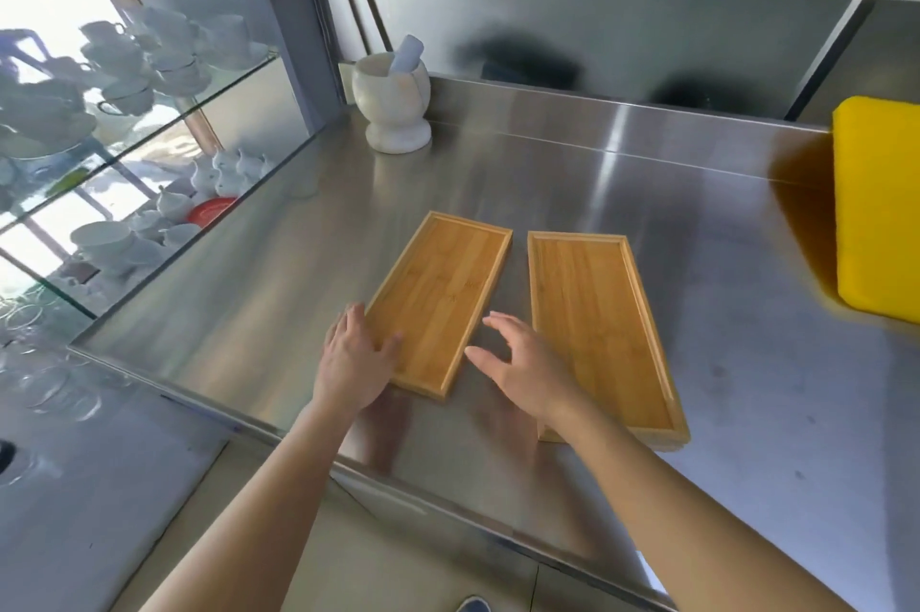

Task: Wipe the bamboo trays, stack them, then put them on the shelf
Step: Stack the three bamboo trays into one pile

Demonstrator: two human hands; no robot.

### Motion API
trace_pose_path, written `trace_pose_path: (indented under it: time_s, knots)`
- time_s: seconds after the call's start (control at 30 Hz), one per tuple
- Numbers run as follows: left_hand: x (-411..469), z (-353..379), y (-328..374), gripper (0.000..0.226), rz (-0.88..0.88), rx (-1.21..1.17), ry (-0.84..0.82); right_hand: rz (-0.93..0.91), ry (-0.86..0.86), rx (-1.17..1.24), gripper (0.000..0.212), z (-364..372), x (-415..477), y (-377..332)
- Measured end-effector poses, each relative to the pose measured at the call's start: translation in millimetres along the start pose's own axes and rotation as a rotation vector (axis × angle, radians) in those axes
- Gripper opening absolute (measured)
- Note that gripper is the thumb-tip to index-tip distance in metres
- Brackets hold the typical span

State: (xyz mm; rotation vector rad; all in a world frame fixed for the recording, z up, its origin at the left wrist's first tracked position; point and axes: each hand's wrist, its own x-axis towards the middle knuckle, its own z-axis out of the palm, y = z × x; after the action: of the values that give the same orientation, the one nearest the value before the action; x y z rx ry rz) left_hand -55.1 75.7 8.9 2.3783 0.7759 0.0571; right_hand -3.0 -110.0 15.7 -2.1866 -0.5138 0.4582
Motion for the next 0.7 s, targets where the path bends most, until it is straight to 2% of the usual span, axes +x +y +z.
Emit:
trace_pose_path:
  time_s: [0.1,0.2,0.27,0.33,0.43,0.53,0.7]
  knots:
    - [12.9,-3.9,-10.4,0.068,-0.117,-0.048,-0.120,0.312,-0.086,0.400,0.080,23.7,20.2,-12.2]
    - [20.0,-3.0,-14.9,0.066,-0.167,-0.181,-0.199,0.432,-0.091,0.720,0.091,36.5,34.8,-19.3]
    - [25.0,-4.5,-15.3,0.057,-0.190,-0.207,-0.198,0.477,-0.075,0.842,0.089,40.8,42.3,-24.1]
    - [34.1,-7.8,-16.5,0.044,-0.251,-0.260,-0.173,0.544,0.022,0.904,0.077,40.8,48.3,-24.8]
    - [45.3,-16.0,-20.7,0.030,-0.336,-0.362,-0.239,0.633,0.119,0.886,0.062,33.5,50.4,-24.8]
    - [40.4,-15.8,-17.9,0.032,-0.394,-0.444,-0.343,0.642,0.082,0.799,0.054,29.9,47.1,-26.6]
    - [31.3,-15.8,4.5,0.029,-0.268,-0.318,-0.221,0.491,0.149,0.424,0.044,23.7,38.4,-33.7]
